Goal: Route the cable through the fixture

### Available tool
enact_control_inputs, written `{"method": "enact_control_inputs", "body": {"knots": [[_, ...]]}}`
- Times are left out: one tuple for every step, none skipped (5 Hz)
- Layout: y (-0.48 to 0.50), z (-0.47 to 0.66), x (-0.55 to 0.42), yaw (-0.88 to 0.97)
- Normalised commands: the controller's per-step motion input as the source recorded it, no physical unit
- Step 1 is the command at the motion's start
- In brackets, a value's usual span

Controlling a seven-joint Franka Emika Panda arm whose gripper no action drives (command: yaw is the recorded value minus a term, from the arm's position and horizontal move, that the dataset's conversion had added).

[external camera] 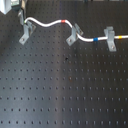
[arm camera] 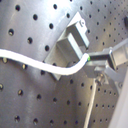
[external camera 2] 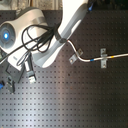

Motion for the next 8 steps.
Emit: {"method": "enact_control_inputs", "body": {"knots": [[-0.195,-0.45,0.169,0.00],[-0.184,-0.43,0.343,0.00],[0.197,-0.12,0.259,0.11],[0.142,0.03,0.043,0.37],[-0.007,0.04,-0.005,0.68],[-0.016,0.06,-0.014,0.74],[-0.023,0.06,-0.016,0.80],[-0.003,0.00,-0.003,0.82]]}}
